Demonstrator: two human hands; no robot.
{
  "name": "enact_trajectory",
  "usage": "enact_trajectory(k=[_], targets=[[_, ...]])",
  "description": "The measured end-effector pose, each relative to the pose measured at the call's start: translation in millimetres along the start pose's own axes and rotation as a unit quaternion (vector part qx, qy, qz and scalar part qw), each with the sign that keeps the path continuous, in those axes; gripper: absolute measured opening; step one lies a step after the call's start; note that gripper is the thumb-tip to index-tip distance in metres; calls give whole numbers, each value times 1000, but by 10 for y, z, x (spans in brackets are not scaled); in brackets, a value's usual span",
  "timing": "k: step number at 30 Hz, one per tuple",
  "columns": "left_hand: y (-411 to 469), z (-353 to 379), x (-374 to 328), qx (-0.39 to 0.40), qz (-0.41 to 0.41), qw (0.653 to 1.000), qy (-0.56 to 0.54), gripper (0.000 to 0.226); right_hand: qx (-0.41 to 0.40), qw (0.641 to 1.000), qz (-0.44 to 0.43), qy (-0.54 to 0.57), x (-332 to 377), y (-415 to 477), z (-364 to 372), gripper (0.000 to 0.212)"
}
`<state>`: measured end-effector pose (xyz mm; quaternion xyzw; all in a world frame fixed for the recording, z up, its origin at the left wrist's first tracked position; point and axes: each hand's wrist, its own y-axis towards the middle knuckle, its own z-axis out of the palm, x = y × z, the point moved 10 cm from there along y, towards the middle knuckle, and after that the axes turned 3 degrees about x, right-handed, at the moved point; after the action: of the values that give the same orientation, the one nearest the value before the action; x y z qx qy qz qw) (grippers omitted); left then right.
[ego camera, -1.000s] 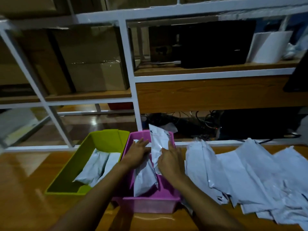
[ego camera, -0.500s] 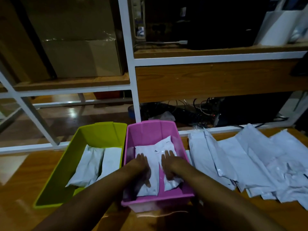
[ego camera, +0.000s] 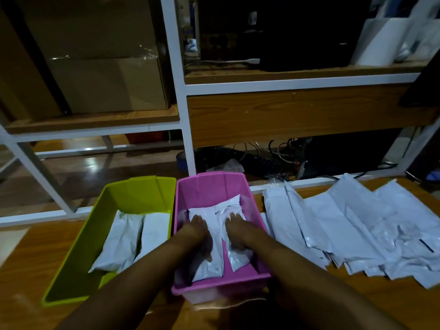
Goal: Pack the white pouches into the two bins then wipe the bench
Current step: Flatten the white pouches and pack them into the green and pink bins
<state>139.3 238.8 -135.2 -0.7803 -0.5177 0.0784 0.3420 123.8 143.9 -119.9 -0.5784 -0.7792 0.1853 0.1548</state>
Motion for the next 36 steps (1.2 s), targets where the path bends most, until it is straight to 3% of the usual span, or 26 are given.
enact_trajectory(k=[4,6,9,11,14,18,23,28,32,36], targets=[[-390,-575,61,-141,7,983,-117,71,-159,977,-49,132,-54,-541,-611,72],[-807,-865,-1,-236,20,953,-191,61,-248,949,-68,182,-177,-998,-865,58],[-1528,-1245,-211,-433,21,854,-288,48,-377,892,-65,239,-578,-1751,-987,48],[-1832,-1364,-487,-521,31,789,-324,39,-424,861,-40,278,-973,-2124,-861,42],[-1943,-1548,-1071,-557,75,737,-376,37,-442,854,15,275,-1572,-2483,-596,39],[-1749,-1795,-1810,-569,101,711,-401,32,-440,863,41,245,-2273,-2701,-343,39],[-1222,-2076,-2440,-553,110,737,-372,34,-445,868,60,212,-2997,-2700,-279,39],[-245,-2083,-2748,-435,102,842,-302,42,-373,909,79,165,-3575,-2189,-302,41],[267,-1717,-2734,-310,-25,927,-208,64,-259,953,108,111,-3870,-1720,80,68],[445,-1438,-2727,-279,-76,938,-189,72,-252,952,128,115,-3941,-1593,499,62]])
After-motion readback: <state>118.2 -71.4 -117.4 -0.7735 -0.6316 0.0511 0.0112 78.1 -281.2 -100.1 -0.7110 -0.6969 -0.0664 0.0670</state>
